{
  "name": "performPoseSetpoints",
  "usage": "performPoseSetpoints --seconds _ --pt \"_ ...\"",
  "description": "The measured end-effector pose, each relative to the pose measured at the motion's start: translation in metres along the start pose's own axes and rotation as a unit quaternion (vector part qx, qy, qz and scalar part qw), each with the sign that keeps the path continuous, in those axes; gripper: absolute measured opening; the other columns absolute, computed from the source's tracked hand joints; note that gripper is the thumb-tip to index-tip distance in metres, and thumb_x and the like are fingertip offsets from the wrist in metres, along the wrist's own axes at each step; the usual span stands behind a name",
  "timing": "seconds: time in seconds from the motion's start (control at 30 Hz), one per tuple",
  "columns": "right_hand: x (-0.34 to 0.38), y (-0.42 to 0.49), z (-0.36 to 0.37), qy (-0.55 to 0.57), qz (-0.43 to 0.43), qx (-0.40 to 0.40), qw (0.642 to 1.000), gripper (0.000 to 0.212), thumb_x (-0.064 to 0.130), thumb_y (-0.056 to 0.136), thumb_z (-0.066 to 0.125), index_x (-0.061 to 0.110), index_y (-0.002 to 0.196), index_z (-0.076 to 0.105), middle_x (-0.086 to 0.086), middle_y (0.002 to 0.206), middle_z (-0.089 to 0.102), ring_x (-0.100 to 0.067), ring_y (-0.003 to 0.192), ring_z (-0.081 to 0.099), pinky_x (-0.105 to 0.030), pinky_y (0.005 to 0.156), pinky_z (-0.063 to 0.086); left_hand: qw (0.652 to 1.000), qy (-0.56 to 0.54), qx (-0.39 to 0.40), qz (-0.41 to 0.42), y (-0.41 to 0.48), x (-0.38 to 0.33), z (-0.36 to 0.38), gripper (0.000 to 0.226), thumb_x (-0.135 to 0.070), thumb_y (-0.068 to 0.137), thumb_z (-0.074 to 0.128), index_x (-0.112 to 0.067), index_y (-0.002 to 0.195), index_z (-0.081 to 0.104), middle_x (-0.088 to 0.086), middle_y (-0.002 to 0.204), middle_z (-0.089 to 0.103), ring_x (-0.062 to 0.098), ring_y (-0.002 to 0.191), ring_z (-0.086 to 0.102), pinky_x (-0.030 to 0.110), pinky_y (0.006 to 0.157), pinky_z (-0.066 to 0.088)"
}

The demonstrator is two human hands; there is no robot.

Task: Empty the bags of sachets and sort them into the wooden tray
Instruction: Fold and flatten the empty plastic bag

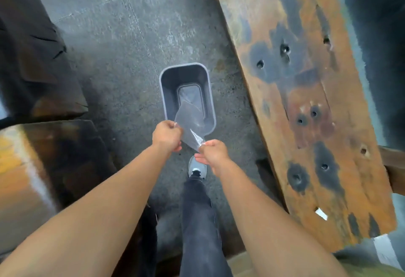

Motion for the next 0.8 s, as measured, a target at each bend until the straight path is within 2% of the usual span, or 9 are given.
performPoseSetpoints --seconds 0.13,0.2,0.27,0.37,0.43,0.5,0.6,0.7,0.8 --pt "-0.003 0.048 0.014 0.028 0.025 0.014 0.999 0.014 -0.002 0.094 0.051 0.006 0.105 0.051 -0.008 0.087 0.062 -0.02 0.064 0.065 -0.033 0.067 0.06 0.999 0.024 -0.027 0.009 0.042 0.007 0.01 0.02 -0.024 0.097 0.052 -0.017 0.078 0.056 0.008 0.069 0.058 0.023 0.049 0.052 0.039 0.064 0.059" --pt "-0.004 0.064 0.021 0.029 0.031 0.017 0.999 0.017 -0.002 0.093 0.052 0.006 0.108 0.051 -0.013 0.098 0.064 -0.021 0.067 0.065 -0.033 0.066 0.059 0.999 0.039 -0.036 0.008 0.055 0.009 0.013 0.017 -0.022 0.097 0.053 -0.018 0.081 0.056 0.011 0.075 0.061 0.024 0.053 0.054 0.041 0.065 0.06" --pt "-0.004 0.073 0.027 0.021 0.029 0.011 0.999 0.026 -0.001 0.093 0.053 0.007 0.118 0.052 -0.018 0.102 0.064 -0.023 0.07 0.065 -0.035 0.069 0.059 0.999 0.042 -0.034 0.003 0.061 0.009 0.014 0.001 -0.019 0.095 0.055 -0.018 0.094 0.054 0.013 0.087 0.064 0.025 0.061 0.058 0.036 0.057 0.058" --pt "-0.001 0.071 0.031 -0.03 0.011 -0.003 1.0 0.041 0.001 0.093 0.056 0.002 0.133 0.049 -0.021 0.108 0.065 -0.033 0.093 0.068 -0.043 0.086 0.059 0.999 0.046 -0.017 -0.01 0.062 0.012 0.01 0.032 -0.02 0.094 0.057 -0.018 0.125 0.05 0.014 0.106 0.066 0.022 0.063 0.061 0.031 0.052 0.053" --pt "0.0 0.066 0.033 -0.052 0.01 -0.003 0.999 0.051 0.004 0.092 0.057 0.009 0.141 0.044 -0.011 0.095 0.065 -0.029 0.096 0.068 -0.042 0.087 0.059 0.999 0.05 -0.009 -0.017 0.057 0.013 0.007 0.037 -0.02 0.094 0.057 -0.015 0.13 0.049 0.011 0.097 0.066 0.022 0.062 0.06 0.033 0.056 0.055" --pt "0.005 0.052 0.036 -0.057 0.005 0.006 0.998 0.056 0.004 0.091 0.057 0.011 0.144 0.041 -0.004 0.087 0.06 -0.026 0.094 0.067 -0.04 0.085 0.06 0.999 0.047 -0.001 -0.022 0.046 0.014 -0.001 0.031 -0.018 0.094 0.056 -0.013 0.124 0.052 0.007 0.082 0.061 0.022 0.061 0.058 0.033 0.057 0.055" --pt "0.018 0.021 0.037 -0.066 -0.021 0.004 0.998 0.041 0.003 0.093 0.054 0.009 0.133 0.049 -0.005 0.085 0.058 -0.027 0.09 0.066 -0.037 0.082 0.06 0.998 0.059 0.001 -0.013 0.023 0.011 -0.017 0.024 -0.018 0.093 0.056 -0.012 0.116 0.055 0.008 0.08 0.062 0.025 0.063 0.059 0.034 0.059 0.057" --pt "0.031 -0.017 0.04 -0.083 -0.049 -0.009 0.995 0.023 0.005 0.094 0.053 0.008 0.116 0.057 -0.009 0.093 0.062 -0.023 0.082 0.064 -0.034 0.073 0.06 0.996 0.092 0.002 0.021 -0.008 0.002 -0.04 0.024 -0.022 0.091 0.056 -0.014 0.113 0.058 0.013 0.097 0.067 0.033 0.081 0.069 0.041 0.076 0.061" --pt "0.041 -0.058 0.052 -0.107 -0.08 -0.023 0.991 0.012 0.009 0.093 0.053 0.012 0.103 0.059 -0.009 0.097 0.065 -0.02 0.075 0.065 -0.034 0.07 0.059 0.991 0.119 0.001 0.068 -0.043 -0.011 -0.07 0.024 -0.024 0.09 0.056 -0.016 0.112 0.062 0.013 0.102 0.072 0.033 0.096 0.069 0.037 0.087 0.056"
Point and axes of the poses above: each hand's wrist, its own y-axis towards the middle knuckle, its own z-axis out of the palm, x = y × z, the point moved 4 cm from there along y, towards the middle knuckle
